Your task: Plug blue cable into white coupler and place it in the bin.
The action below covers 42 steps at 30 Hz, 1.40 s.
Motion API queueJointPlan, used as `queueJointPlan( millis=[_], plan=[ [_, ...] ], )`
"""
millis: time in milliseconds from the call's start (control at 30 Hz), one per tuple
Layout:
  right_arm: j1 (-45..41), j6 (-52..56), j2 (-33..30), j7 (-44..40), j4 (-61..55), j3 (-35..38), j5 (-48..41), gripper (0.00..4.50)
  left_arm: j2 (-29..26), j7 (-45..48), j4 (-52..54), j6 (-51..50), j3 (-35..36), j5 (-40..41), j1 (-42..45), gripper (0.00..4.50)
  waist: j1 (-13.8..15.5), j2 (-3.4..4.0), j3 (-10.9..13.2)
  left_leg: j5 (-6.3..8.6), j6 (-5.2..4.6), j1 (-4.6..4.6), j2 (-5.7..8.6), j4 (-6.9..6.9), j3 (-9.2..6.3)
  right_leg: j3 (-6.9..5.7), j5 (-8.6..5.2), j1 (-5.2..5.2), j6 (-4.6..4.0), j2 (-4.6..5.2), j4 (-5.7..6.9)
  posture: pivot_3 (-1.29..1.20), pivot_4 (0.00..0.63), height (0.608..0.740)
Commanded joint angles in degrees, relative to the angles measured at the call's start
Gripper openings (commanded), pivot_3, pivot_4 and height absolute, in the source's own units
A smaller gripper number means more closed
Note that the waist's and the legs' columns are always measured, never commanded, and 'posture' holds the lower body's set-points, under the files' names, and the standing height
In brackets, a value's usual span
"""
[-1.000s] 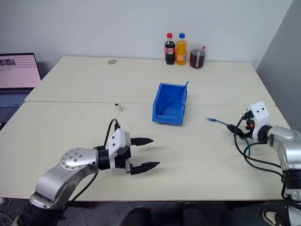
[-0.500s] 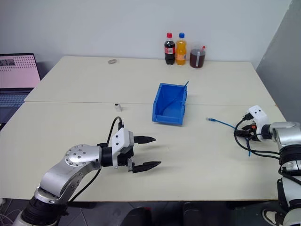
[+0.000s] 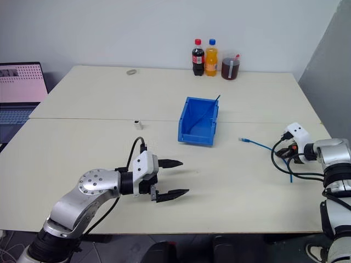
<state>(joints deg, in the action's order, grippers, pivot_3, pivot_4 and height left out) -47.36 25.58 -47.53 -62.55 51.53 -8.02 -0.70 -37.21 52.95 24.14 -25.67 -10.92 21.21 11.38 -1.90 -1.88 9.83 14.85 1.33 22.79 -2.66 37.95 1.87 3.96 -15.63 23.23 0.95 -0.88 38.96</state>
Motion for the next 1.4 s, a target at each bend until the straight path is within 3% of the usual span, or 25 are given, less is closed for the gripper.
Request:
queueJointPlan(
  millis=[33,233,433,667,933,1200,1400],
  plan=[
    [1.67,0.25,-2.25,-4.94,-7.85,-0.33,-0.01,0.02,-0.73,-0.90,1.36,1.09,2.65,0.06,-2.65,4.50,-0.02,0.03,0.02,0.00,0.00,0.01,-0.01,-0.01,0.00,0.00,0.00,0.02,0.00,0.00,0.00,0.00,0.150,0.740],
    [13.87,10.59,-4.06,-7.72,-39.22,2.08,-5.93,0.02,-3.31,-2.28,-0.16,3.02,10.02,0.01,-11.39,4.50,-0.08,0.19,0.10,0.00,0.00,0.07,-0.09,-0.09,-0.06,-0.04,-0.03,0.13,-0.03,0.03,0.04,0.00,0.150,0.740],
    [22.03,18.20,5.37,2.89,-63.14,-0.65,-7.80,0.02,-6.91,-0.69,-7.24,7.96,18.70,-1.24,-20.22,4.50,-0.30,0.22,0.13,0.01,0.02,0.06,-0.21,-0.08,-0.10,-0.08,-0.19,0.17,0.22,0.10,0.08,0.00,0.150,0.740],
    [23.35,22.41,13.73,11.21,-69.19,-6.56,-6.78,0.02,-7.67,0.22,-9.16,8.94,19.48,-1.14,-20.32,4.50,0.39,0.14,0.11,0.01,0.02,0.12,-0.01,-0.04,-0.05,-0.14,-0.16,0.20,0.30,0.17,0.04,0.00,0.150,0.740],
    [20.98,21.35,15.66,13.55,-65.97,-8.62,-7.01,0.02,-7.28,0.95,-8.51,8.66,17.60,-1.28,-19.31,4.50,0.11,0.11,0.10,0.01,0.02,0.13,-0.08,-0.06,-0.04,-0.12,-0.14,0.23,0.23,0.18,0.04,0.00,0.150,0.740],
    [20.30,22.15,15.23,12.38,-66.75,-9.14,-8.76,1.79,-6.43,1.32,-10.76,9.73,15.75,-1.80,-16.78,4.50,0.07,0.11,0.10,0.01,0.01,0.15,-0.08,-0.09,-0.04,-0.15,-0.15,0.26,0.19,0.08,0.07,0.00,0.150,0.740],
    [21.69,20.04,8.95,7.11,-71.71,-7.60,-11.00,3.23,-5.78,2.37,-12.50,9.14,14.13,-1.82,-13.33,4.50,0.15,0.10,0.10,0.01,0.01,0.16,-0.05,-0.08,-0.06,-0.18,-0.15,0.25,0.20,0.10,0.05,0.00,0.150,0.740]
  ],
)
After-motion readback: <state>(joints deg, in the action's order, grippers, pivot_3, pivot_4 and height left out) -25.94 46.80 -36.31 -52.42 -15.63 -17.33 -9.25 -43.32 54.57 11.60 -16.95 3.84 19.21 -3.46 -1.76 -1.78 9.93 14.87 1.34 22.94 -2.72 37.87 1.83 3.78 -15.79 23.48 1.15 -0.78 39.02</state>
